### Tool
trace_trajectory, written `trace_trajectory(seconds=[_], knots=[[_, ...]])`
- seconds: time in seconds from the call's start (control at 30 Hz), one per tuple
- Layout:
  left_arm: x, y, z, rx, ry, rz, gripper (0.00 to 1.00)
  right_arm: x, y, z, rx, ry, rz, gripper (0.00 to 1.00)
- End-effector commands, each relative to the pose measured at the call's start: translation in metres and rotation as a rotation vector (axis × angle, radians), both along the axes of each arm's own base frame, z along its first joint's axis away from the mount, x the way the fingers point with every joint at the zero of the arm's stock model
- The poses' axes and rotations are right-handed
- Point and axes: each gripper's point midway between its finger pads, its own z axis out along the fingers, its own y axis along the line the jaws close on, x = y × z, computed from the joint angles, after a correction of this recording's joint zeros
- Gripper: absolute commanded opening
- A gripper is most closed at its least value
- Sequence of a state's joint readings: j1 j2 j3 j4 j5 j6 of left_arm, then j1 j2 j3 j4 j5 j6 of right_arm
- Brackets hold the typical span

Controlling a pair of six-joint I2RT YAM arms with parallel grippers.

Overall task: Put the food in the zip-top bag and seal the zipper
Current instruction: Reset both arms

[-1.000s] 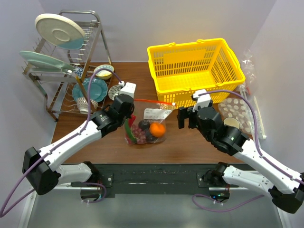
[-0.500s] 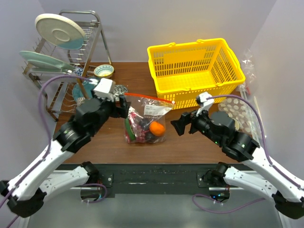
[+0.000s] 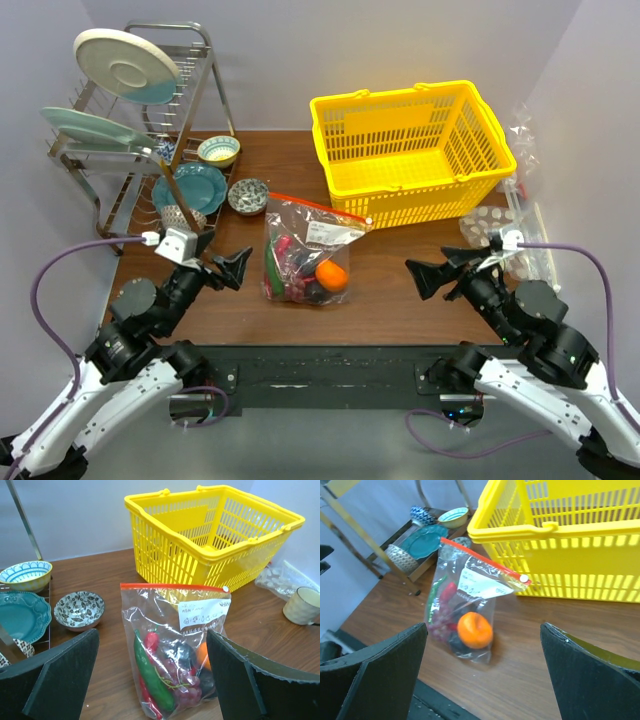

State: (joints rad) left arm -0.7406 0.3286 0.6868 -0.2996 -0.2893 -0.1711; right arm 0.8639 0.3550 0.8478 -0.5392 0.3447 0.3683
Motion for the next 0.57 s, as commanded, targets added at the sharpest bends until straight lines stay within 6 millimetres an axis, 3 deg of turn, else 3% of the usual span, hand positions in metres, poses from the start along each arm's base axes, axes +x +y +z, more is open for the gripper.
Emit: trace_trajectory(seconds=[0.0, 0.23, 0.53], knots=[[0.007, -0.009, -0.002, 0.031, -0.047, -0.023, 0.92, 0.008, -0.017, -0.014, -0.059, -0.01, -0.089, 0.99], [0.015, -0.02, -0.014, 0.08, 0.007, -0.039, 0.92, 0.009, -0.008, -0.019, -0.099, 0.011, -0.058, 0.99], [0.015, -0.019, -0.017, 0.085, 0.001, -0.037, 0.92, 0.01, -0.006, -0.021, -0.093, 0.017, -0.056, 0.99]])
